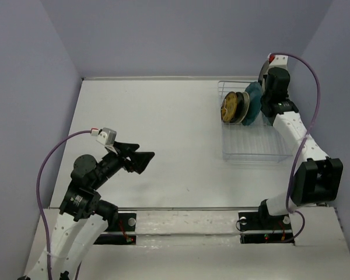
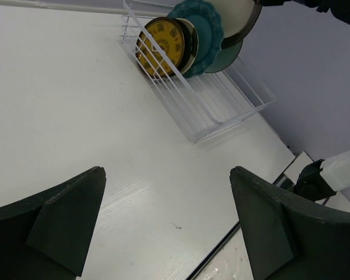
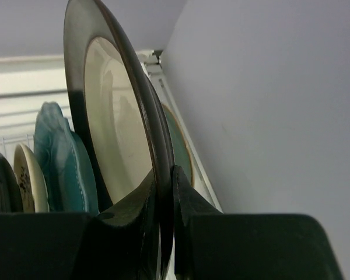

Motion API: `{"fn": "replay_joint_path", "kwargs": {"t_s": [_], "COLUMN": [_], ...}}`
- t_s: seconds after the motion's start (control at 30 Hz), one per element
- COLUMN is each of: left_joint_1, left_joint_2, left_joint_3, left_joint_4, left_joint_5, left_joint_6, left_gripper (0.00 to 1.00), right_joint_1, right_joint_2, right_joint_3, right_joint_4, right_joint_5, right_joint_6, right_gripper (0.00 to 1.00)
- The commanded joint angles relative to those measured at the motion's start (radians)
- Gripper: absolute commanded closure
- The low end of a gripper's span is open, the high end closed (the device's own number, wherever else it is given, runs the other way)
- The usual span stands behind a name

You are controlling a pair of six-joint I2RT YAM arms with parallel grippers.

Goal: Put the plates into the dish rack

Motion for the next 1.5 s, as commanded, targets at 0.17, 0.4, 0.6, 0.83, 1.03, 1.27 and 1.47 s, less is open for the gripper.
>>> {"fn": "replay_joint_path", "kwargs": {"t_s": [0.17,0.4,0.6,0.83,1.03,1.27,1.47], "left_joint_1": [-0.013,-0.011,-0.011,-0.011,-0.011,-0.011,-0.011], "left_joint_2": [-0.014,-0.003,0.002,-0.001,0.002,0.006,0.016], "left_joint_3": [0.008,0.008,0.005,0.007,0.007,0.008,0.007], "left_joint_4": [0.016,0.019,0.021,0.021,0.019,0.019,0.021], "left_joint_5": [0.001,0.001,0.003,0.003,0.004,0.004,0.006], "left_joint_6": [0.015,0.014,0.014,0.014,0.014,0.015,0.014], "left_gripper": [0.01,0.01,0.01,0.01,0.01,0.01,0.01], "right_joint_1": [-0.002,-0.002,-0.002,-0.002,-0.002,-0.011,-0.011], "right_joint_2": [0.028,0.025,0.011,-0.015,0.035,0.08,0.088], "right_joint_3": [-0.115,-0.052,0.123,0.056,-0.053,-0.119,-0.138], "right_joint_4": [0.237,0.256,0.253,0.256,0.296,0.328,0.259], "right_joint_5": [0.031,0.057,0.107,0.075,0.095,0.06,0.046], "right_joint_6": [0.008,-0.013,-0.095,-0.101,-0.084,-0.07,0.058], "right_gripper": [0.93,0.93,0.93,0.93,0.93,0.93,0.92]}}
